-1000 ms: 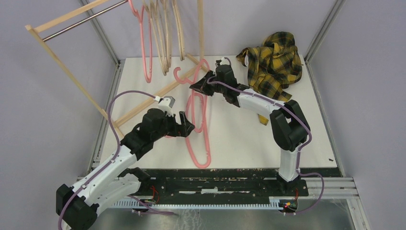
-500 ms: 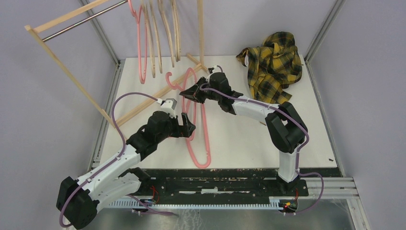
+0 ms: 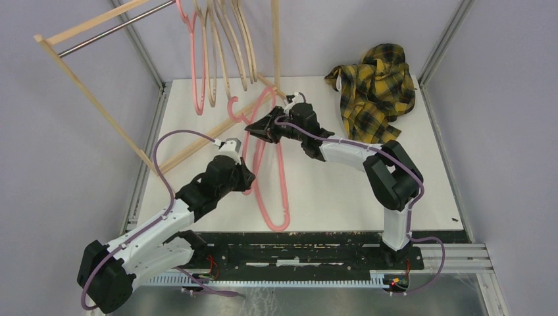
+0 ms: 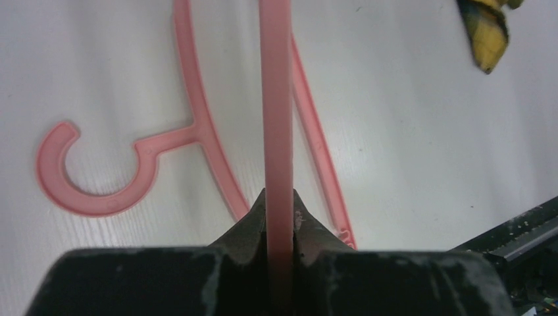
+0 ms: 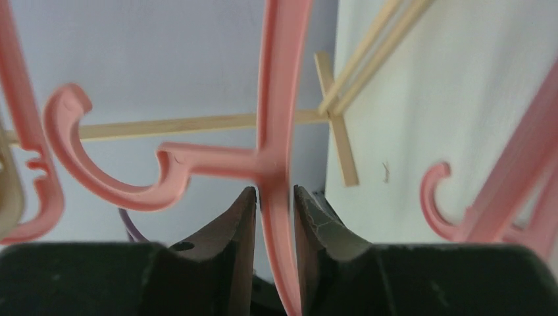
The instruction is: Organize the hangers
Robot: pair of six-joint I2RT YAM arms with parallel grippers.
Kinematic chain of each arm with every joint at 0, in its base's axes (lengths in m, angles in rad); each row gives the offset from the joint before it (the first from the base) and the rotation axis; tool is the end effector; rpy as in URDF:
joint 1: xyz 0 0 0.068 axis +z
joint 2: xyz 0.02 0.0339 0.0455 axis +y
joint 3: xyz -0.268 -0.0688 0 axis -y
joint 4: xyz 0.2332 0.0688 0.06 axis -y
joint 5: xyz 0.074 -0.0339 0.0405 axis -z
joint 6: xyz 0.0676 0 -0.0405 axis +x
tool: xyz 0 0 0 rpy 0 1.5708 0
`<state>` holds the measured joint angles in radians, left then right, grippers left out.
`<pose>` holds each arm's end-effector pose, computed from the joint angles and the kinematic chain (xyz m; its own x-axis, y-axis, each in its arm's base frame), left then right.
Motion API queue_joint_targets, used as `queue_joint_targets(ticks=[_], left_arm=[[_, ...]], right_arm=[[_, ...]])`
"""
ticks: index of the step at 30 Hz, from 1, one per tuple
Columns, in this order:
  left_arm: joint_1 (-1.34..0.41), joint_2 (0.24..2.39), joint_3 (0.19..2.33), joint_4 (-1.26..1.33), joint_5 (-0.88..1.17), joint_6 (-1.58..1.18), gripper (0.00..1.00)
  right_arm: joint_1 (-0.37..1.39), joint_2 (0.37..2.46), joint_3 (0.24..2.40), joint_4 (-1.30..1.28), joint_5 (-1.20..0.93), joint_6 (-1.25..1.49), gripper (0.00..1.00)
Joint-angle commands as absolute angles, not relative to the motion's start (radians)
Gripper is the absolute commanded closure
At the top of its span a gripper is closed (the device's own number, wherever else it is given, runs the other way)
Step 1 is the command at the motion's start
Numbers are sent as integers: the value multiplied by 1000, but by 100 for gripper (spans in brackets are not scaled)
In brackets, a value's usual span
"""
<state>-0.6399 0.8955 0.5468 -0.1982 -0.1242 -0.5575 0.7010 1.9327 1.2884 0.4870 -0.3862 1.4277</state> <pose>0.1756 -0.1202 0.2260 -0.6226 -0.1910 -0.7589 0.2101 0.8934 -0.3972 0.3445 0.3241 0.2506 -0.8898 0.4488 -0.0824 -0.0073 0.1667 0.9860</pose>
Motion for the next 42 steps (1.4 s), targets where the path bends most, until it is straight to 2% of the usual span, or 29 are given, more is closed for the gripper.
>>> queue_joint_targets(ticks=[1,3,5,9,15,23,28,34,42], left_arm=[[-633,932,620,-360,-335,-647,97],[-634,939,632,-407,-375,-673,97],[-634,933,627,-426,-397,-699,97],[-634,906,615,-469,-467,-775,97],[-634,894,695,-600,-666,-787,97],[-632,845,840,-777,-922,-768,97],[-629,836,892,-767,-948,-715,97],[-594,899,1066,-697,-987,-491,97],[-430,1007,1260,-551,-837,-223,97]], right_arm=[[683,1817,1255,274,-450,1328,54],[661,1760,1252,90,-364,1180,36],[644,1706,1250,-51,-274,1052,25],[619,1599,1218,-195,-122,893,18],[611,1492,1185,-287,-1,785,15],[578,1459,1121,-300,-15,761,14],[565,1451,1107,-301,-26,755,14],[551,1448,1108,-312,-25,749,14],[536,1437,1090,-316,-28,745,14]])
